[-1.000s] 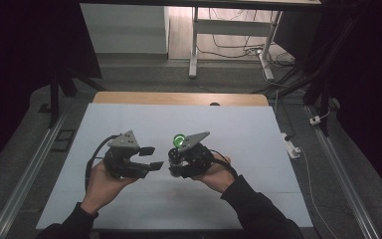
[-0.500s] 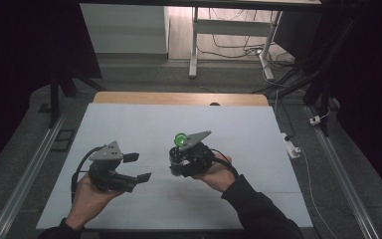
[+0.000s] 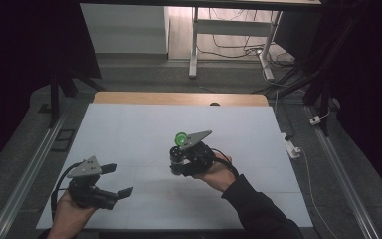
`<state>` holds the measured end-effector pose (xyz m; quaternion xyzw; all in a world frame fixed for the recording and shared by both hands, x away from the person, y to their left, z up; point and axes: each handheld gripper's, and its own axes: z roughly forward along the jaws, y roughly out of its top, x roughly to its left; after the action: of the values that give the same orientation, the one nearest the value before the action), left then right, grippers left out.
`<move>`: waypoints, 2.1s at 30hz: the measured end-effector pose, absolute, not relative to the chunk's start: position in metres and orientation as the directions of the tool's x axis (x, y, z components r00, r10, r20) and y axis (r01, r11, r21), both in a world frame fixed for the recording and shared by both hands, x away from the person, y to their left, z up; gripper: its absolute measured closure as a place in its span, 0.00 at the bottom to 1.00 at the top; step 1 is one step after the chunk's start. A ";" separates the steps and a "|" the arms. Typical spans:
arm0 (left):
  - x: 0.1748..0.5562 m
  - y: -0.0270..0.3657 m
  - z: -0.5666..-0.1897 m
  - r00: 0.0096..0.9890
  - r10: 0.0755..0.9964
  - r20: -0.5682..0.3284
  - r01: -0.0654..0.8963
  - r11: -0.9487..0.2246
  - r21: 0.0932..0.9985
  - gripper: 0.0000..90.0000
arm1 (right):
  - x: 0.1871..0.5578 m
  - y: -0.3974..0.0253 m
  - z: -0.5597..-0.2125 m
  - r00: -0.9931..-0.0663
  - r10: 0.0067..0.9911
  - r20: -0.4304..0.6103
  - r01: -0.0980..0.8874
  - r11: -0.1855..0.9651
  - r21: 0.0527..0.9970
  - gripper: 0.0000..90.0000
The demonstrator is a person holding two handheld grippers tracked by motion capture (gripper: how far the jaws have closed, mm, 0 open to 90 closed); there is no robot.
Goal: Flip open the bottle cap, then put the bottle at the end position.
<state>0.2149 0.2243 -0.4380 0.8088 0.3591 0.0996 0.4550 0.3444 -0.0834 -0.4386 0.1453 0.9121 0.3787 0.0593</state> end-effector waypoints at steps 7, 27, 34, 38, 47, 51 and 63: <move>0.201 0.239 -0.450 0.697 0.695 -0.178 0.513 -0.309 0.800 0.01 | 0.344 -0.084 -0.438 -0.951 0.310 -0.002 0.217 0.670 0.710 0.59; 0.178 0.265 -0.477 0.655 0.730 -0.197 0.564 -0.298 0.770 0.00 | 0.345 -0.086 -0.437 -0.949 0.315 -0.004 0.218 0.665 0.714 0.59; 0.178 0.265 -0.477 0.650 0.735 -0.195 0.569 -0.300 0.766 0.00 | 0.348 -0.087 -0.437 -0.949 0.316 0.002 0.223 0.666 0.711 0.59; 0.178 0.265 -0.477 0.647 0.739 -0.189 0.571 -0.305 0.763 0.00 | 0.350 -0.087 -0.439 -0.945 0.327 0.002 0.233 0.668 0.707 0.59; 0.179 0.265 -0.477 0.640 0.745 -0.187 0.580 -0.308 0.754 0.00 | 0.359 -0.086 -0.437 -0.935 0.354 0.008 0.250 0.647 0.720 0.59; 0.179 0.265 -0.477 0.639 0.746 -0.188 0.582 -0.308 0.753 0.00 | 0.365 -0.086 -0.437 -0.932 0.363 0.000 0.250 0.643 0.723 0.59; 0.179 0.265 -0.478 0.637 0.747 -0.190 0.582 -0.305 0.753 0.00 | 0.385 -0.084 -0.443 -0.919 0.393 -0.021 0.258 0.642 0.722 0.59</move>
<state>0.1786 0.2650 -0.4776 0.8018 0.4146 0.0982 0.4191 0.3851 -0.0840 -0.4435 0.1805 0.9018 0.3826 0.0880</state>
